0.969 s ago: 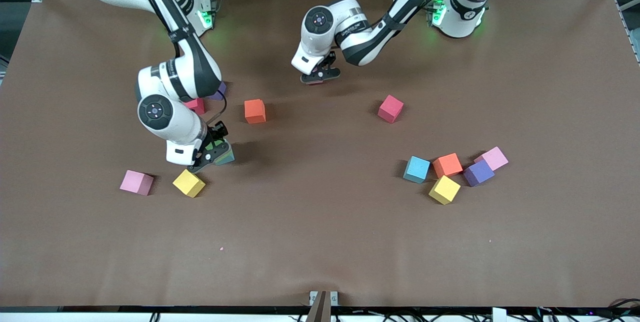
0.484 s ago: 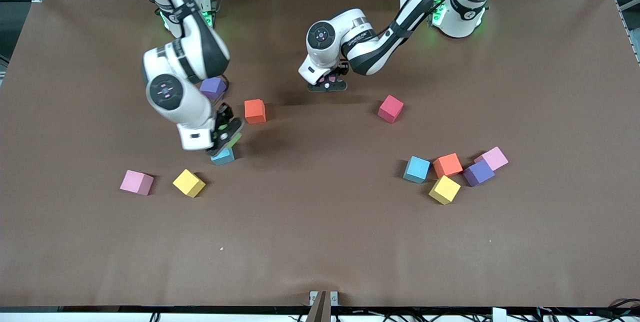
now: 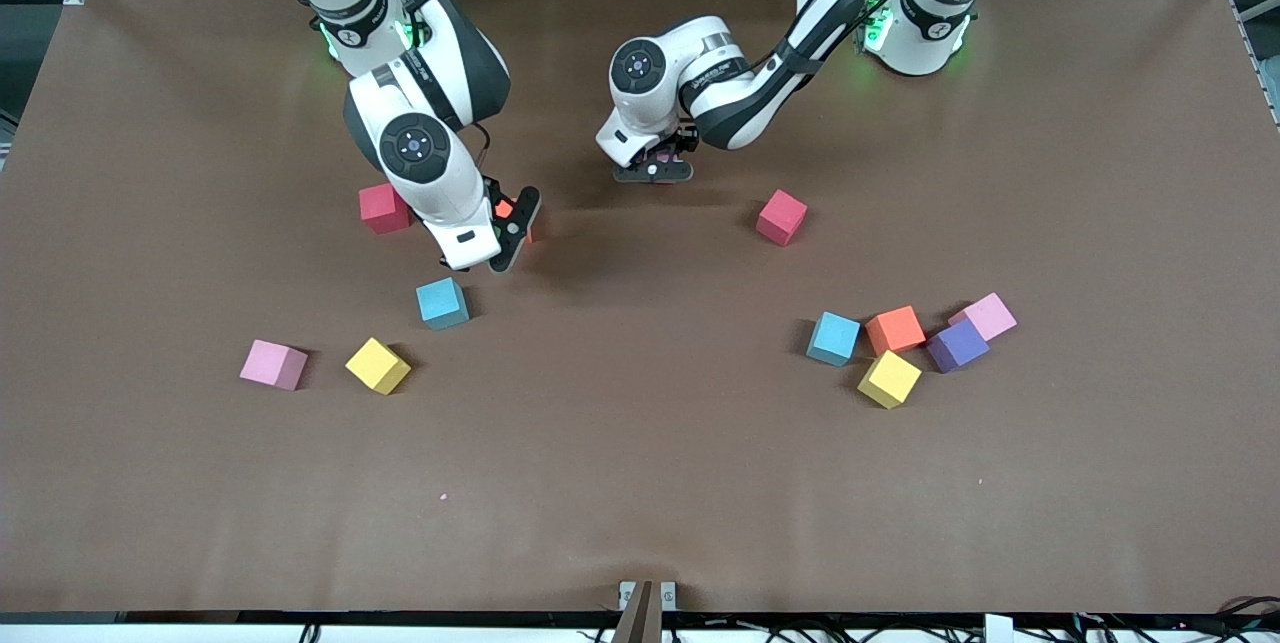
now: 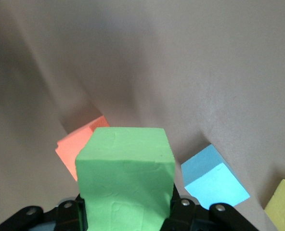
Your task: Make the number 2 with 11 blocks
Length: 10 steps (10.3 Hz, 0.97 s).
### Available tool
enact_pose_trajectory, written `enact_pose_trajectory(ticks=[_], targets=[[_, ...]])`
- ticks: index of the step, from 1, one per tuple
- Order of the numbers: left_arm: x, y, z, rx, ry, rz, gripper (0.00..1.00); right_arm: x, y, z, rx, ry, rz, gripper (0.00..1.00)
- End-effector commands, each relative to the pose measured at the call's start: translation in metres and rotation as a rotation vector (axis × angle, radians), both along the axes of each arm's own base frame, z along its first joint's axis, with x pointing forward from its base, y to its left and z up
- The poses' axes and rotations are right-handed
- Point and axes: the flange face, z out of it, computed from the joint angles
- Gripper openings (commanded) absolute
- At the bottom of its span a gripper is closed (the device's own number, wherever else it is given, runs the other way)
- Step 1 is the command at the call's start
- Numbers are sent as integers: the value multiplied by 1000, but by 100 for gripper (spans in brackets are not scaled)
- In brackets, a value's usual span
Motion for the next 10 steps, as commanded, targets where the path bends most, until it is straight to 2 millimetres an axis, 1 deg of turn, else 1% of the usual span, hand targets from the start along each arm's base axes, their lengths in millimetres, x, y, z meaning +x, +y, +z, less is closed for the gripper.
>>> enact_pose_trajectory(ticks=[1, 2, 3, 4, 5, 6, 8, 9, 10], targets=[[-3, -4, -3, 12, -6, -30, 21, -25, -3, 15, -19, -16, 67, 26], [-3, -4, -3, 13, -7, -33, 29, -29, -2, 18, -16, -21, 72, 26], [-5, -6, -2, 12, -8, -35, 51, -30, -3, 21, -15, -24, 73, 26], [-4, -6, 1, 12, -13, -15, 100, -31, -2, 23, -12, -26, 73, 26], [3, -3, 4, 13, -18, 12, 100, -31, -2, 25, -12, -28, 73, 26], [9, 0, 11, 11, -31, 31, 100, -31, -3, 26, -11, -29, 73, 26], [31, 14, 35, 46, -64, 123, 100, -33, -2, 29, -8, -33, 76, 26], [52, 26, 48, 60, -77, 182, 100, -41, 10, 29, -9, -32, 100, 26], [84, 50, 62, 69, -92, 248, 100, -50, 23, 28, -10, -31, 129, 26]])
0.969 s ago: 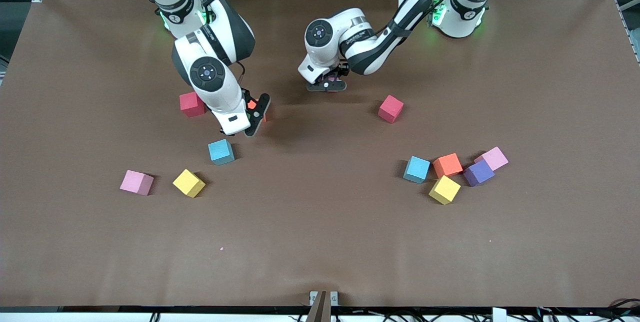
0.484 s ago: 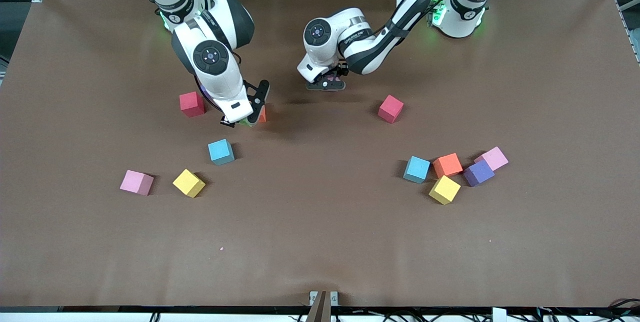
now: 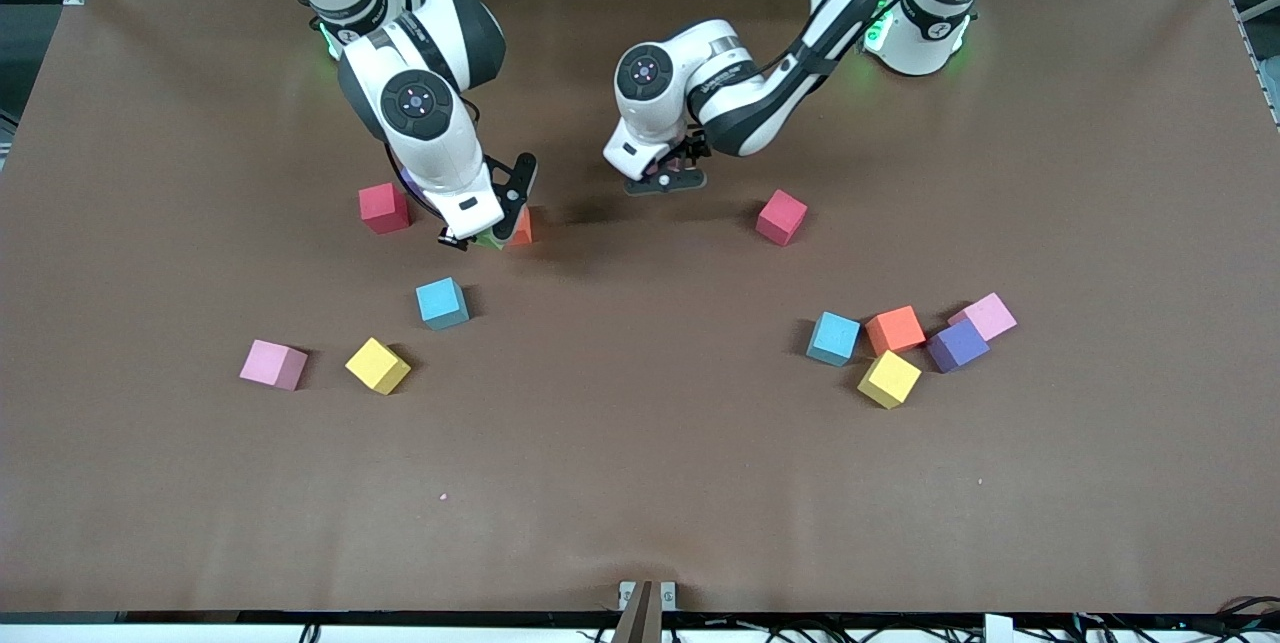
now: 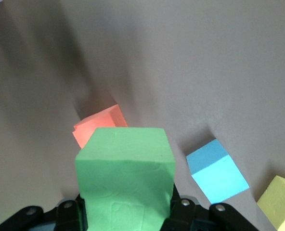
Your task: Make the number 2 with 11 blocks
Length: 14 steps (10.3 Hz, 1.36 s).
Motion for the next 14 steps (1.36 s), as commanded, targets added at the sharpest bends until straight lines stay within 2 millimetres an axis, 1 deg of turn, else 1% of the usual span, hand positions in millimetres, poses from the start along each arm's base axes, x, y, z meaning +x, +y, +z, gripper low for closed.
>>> enact_pose_trajectory(ticks=[1, 2, 3, 4, 5, 6, 7, 8, 10, 11, 12, 13, 14], targets=[[61, 50, 33, 37, -70, 125, 100, -29, 26, 7, -6, -9, 78, 26], [92, 79, 39, 46, -94, 188, 100, -41, 44, 6, -5, -14, 112, 26], [116, 101, 46, 46, -112, 235, 100, -60, 68, 4, -22, -26, 169, 26], [141, 126, 51, 45, -124, 248, 100, -70, 81, 0, -62, -59, 195, 26], [160, 159, 62, 47, -148, 161, 100, -86, 102, -11, -86, -76, 210, 26], [184, 203, 77, 49, -160, -11, 100, -97, 120, -21, -89, -78, 225, 26], [201, 240, 85, 43, -148, -157, 100, -106, 136, -28, -87, -78, 237, 26], [214, 272, 88, 49, -140, -232, 100, -117, 148, -34, -80, -78, 247, 26], [233, 323, 86, 58, -127, -345, 100, -136, 170, -61, -58, -96, 223, 26], [245, 351, 84, 50, -147, -441, 100, -146, 179, -70, -47, -101, 200, 26], [247, 367, 76, 40, -151, -556, 100, -154, 186, -78, -29, -95, 202, 27], [248, 384, 72, 37, -139, -646, 100, -163, 191, -89, -36, -87, 218, 28], [250, 401, 68, 35, -127, -742, 100, -170, 195, -95, -40, -82, 227, 28]])
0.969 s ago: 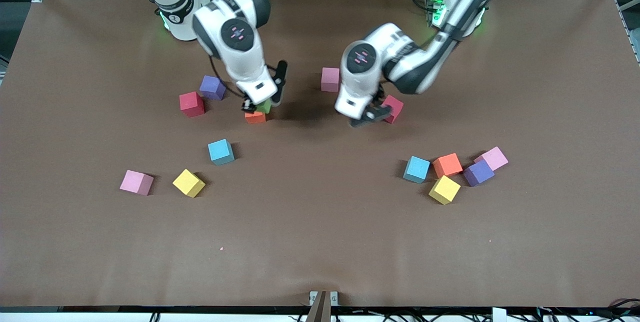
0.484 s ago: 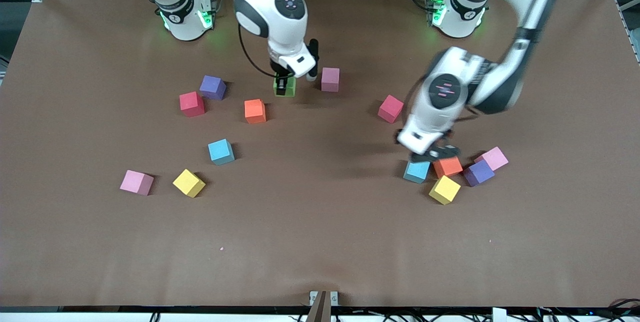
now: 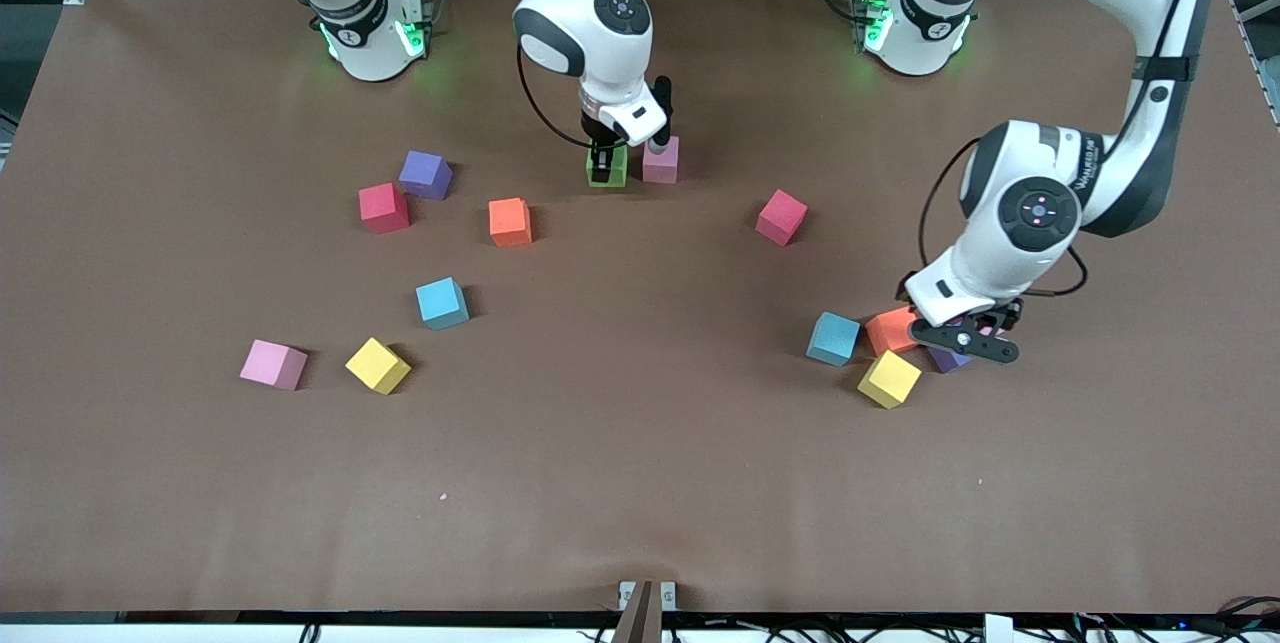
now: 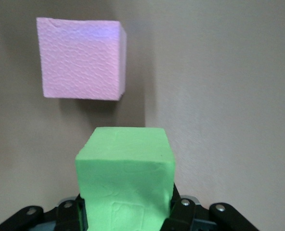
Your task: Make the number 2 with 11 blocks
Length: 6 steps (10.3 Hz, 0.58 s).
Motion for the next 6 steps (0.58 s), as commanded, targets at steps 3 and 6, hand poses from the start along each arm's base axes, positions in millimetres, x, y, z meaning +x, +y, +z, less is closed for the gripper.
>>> enact_pose_trajectory(ticks=[3, 6], targets=[[-7, 72, -26, 39, -14, -330, 100, -12, 14, -21, 10, 9, 2, 27], [-10, 95, -48, 34, -2, -360, 100, -20, 19, -32, 21, 20, 1, 28]])
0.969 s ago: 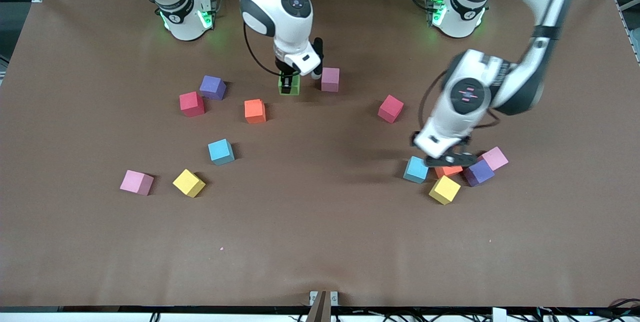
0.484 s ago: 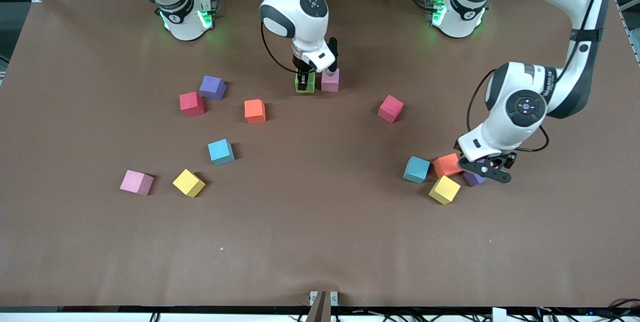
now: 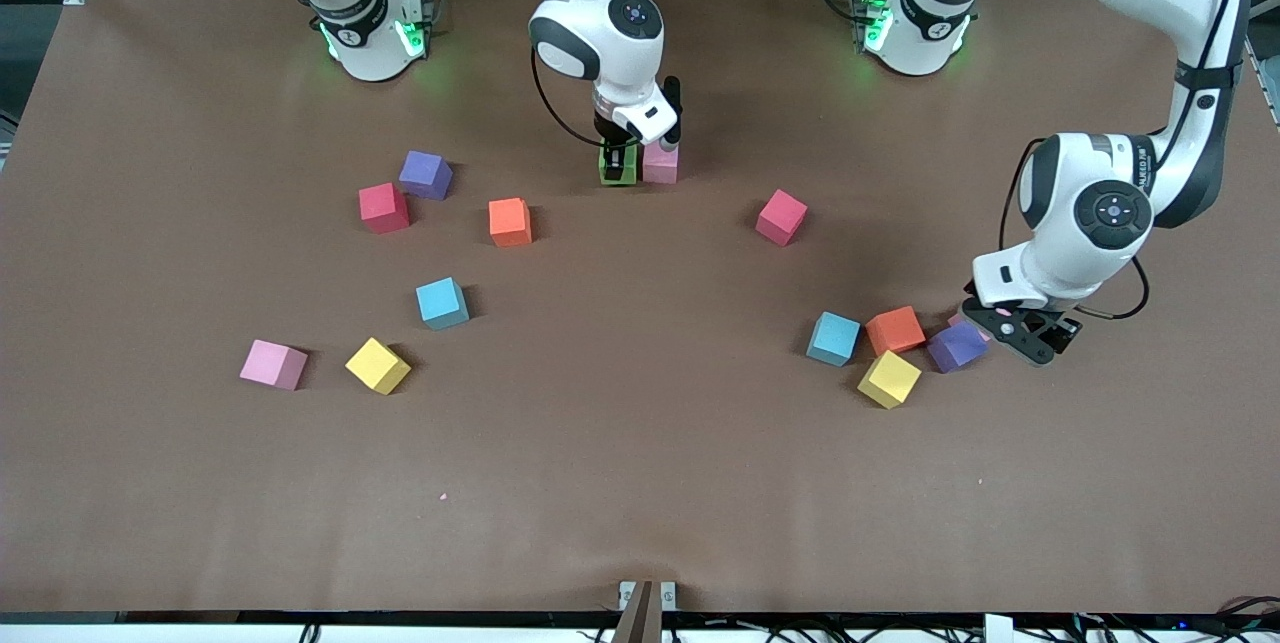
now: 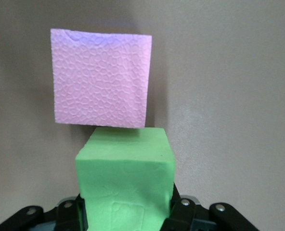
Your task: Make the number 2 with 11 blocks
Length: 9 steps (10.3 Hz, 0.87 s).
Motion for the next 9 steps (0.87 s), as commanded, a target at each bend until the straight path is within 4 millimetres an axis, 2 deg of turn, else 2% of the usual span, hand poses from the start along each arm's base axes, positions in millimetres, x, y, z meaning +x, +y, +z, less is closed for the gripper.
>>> enact_pose_trajectory(ticks=[1, 6, 9], targets=[[-5, 2, -15, 4, 9, -27, 100, -11, 10, -7, 10, 20, -16, 29], [-17, 19, -38, -62, 78, -71, 100, -23, 15, -19, 8, 26, -28, 30], [-16, 22, -44, -64, 94, -117, 100, -22, 18, -24, 29, 31, -44, 37]])
